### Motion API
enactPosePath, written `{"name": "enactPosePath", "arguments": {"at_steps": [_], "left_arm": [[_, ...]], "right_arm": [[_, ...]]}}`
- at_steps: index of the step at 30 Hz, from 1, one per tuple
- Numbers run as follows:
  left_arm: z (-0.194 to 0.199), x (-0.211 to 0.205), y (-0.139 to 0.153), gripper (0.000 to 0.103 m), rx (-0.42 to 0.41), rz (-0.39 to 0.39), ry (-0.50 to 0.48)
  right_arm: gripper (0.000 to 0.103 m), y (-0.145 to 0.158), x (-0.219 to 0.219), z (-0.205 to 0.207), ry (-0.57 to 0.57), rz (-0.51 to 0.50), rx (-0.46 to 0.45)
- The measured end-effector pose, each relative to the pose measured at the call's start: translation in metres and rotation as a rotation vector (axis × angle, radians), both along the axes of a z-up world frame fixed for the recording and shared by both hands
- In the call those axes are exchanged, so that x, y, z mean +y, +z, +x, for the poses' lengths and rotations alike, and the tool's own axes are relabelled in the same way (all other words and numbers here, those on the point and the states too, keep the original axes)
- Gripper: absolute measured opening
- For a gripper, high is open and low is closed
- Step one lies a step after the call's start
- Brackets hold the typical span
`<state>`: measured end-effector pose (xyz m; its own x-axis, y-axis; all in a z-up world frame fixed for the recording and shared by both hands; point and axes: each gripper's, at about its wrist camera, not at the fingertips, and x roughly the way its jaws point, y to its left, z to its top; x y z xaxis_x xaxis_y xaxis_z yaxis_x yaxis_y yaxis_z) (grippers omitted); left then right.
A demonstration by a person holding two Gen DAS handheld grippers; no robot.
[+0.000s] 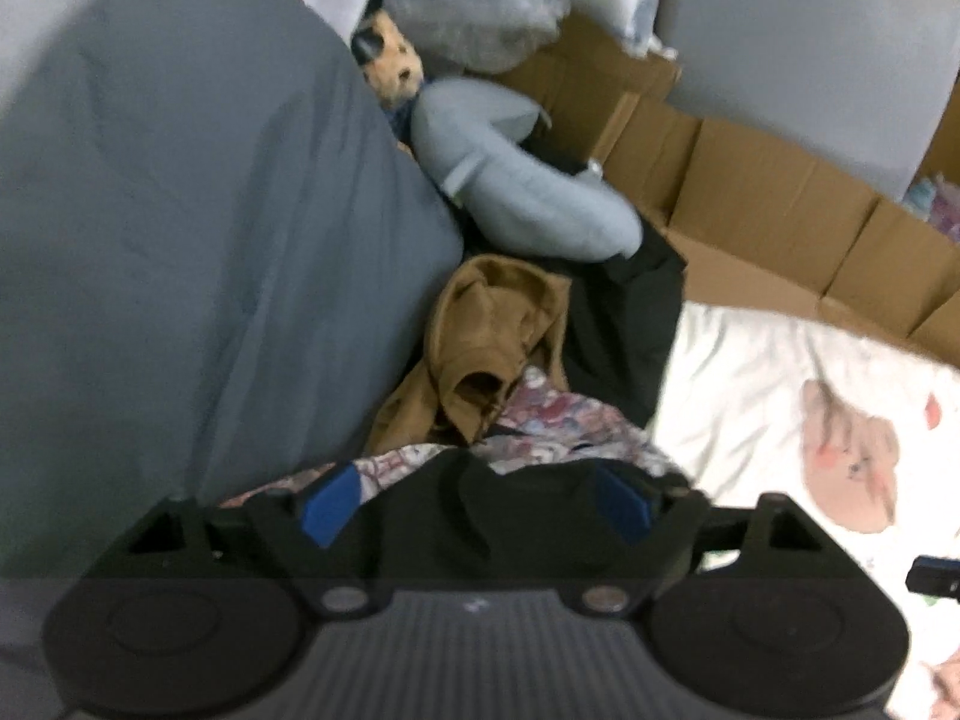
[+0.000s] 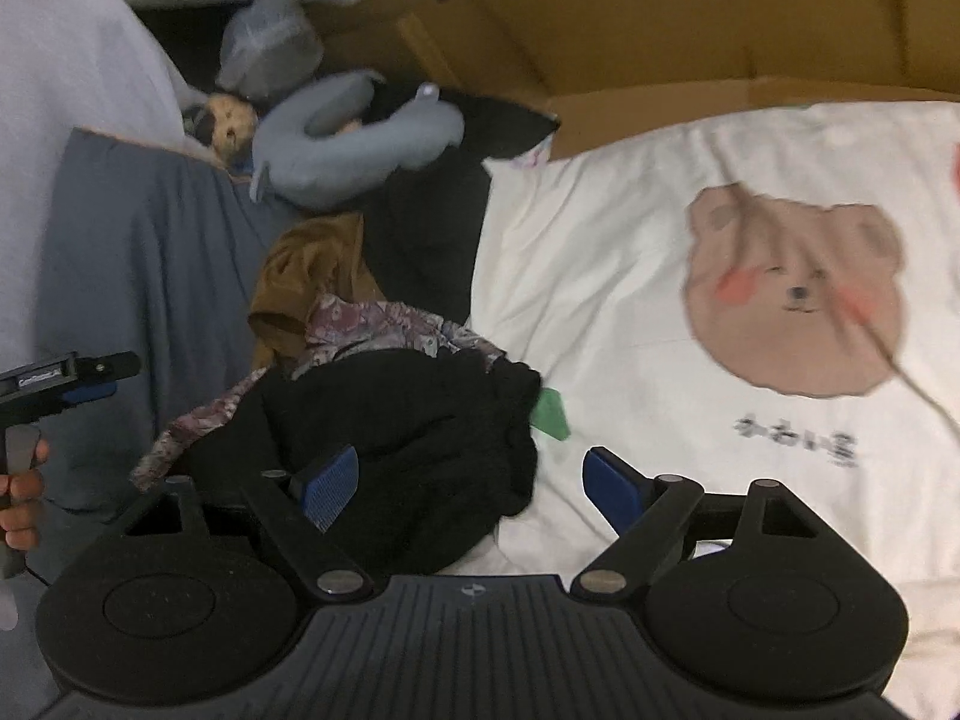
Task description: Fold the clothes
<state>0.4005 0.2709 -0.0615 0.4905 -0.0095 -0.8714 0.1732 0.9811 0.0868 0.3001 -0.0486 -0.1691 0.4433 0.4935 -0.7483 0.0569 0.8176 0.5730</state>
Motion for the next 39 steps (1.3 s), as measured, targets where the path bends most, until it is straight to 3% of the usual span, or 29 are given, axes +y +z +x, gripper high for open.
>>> {"name": "enactPosePath", "arguments": {"at_steps": [4, 9, 18, 22, 26, 28, 31, 33, 39], "left_arm": [[0.025, 0.004, -0.043, 0.087, -0.004, 0.028, -0.064], [0.050, 0.008, -0.084, 0.087, 0.019, 0.002, -0.121], [0.054, -0.001, -0.137, 0.087, 0.096, 0.040, -0.284], [0.059, -0.007, -0.156, 0.093, 0.120, 0.104, -0.341], [0.068, -0.009, -0.173, 0.092, 0.177, 0.136, -0.367], [0.071, -0.009, -0.180, 0.079, 0.207, 0.134, -0.374], [0.067, -0.008, -0.178, 0.036, 0.231, 0.099, -0.373], [0.062, -0.004, -0.174, 0.019, 0.226, 0.066, -0.351], [0.044, 0.000, -0.156, 0.011, 0.157, 0.014, -0.359]], "right_arm": [[0.085, -0.038, 0.033, 0.028, 0.010, 0.032, 0.016], [0.085, -0.072, 0.061, 0.055, 0.015, 0.027, 0.040], [0.085, -0.110, 0.075, 0.088, -0.034, 0.054, 0.087], [0.085, -0.127, 0.082, 0.094, -0.057, 0.077, 0.109], [0.085, -0.144, 0.090, 0.095, -0.071, 0.094, 0.137], [0.085, -0.149, 0.092, 0.095, -0.072, 0.093, 0.153], [0.085, -0.143, 0.091, 0.092, -0.063, 0.106, 0.142], [0.085, -0.140, 0.092, 0.092, -0.048, 0.110, 0.126], [0.085, -0.132, 0.099, 0.089, -0.072, 0.147, 0.095]]}}
